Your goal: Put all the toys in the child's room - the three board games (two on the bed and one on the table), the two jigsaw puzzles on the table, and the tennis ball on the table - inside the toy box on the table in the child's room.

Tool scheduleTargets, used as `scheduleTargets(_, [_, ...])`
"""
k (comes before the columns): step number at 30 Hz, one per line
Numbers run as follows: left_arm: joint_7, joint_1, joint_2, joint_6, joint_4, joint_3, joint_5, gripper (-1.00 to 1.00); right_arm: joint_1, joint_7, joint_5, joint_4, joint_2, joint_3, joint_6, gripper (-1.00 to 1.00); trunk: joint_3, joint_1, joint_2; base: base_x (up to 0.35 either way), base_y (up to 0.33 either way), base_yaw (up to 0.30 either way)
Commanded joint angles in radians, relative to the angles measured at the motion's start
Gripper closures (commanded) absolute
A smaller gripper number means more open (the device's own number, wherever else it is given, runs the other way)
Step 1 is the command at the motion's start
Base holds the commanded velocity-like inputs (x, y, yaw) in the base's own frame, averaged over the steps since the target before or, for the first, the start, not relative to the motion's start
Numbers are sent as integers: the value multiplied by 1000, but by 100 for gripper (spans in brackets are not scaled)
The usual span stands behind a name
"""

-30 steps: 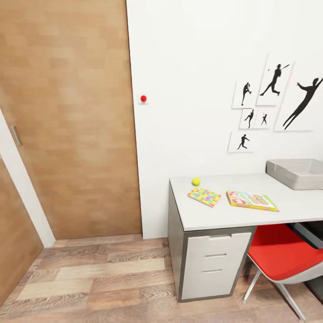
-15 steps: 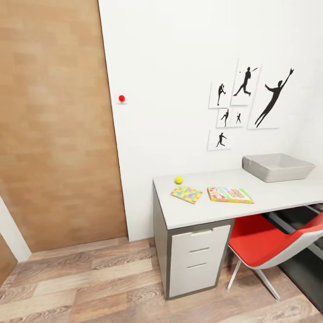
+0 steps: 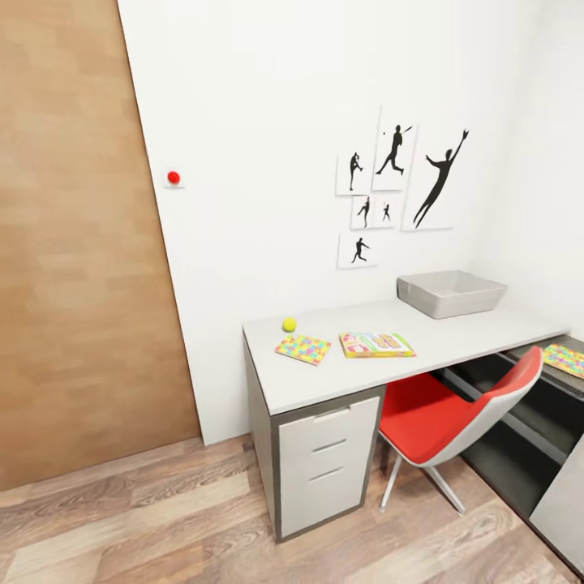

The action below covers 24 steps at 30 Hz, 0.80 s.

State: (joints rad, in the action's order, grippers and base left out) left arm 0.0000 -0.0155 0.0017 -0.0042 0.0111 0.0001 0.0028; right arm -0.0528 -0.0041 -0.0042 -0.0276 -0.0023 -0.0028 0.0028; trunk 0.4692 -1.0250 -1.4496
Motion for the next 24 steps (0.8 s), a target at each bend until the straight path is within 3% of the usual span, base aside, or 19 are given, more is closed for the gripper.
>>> scheduleTargets(1, [0, 0, 0, 0, 1, 0, 0, -100, -1, 0, 0, 0, 0, 0, 0, -100, 1, 0, 0, 0, 0, -280])
scheduleTargets(24, [-1, 2, -2, -2, 6, 0, 0, -100, -7, 0, 0, -1, -3, -1, 3, -100, 1, 0, 0, 0, 0, -280])
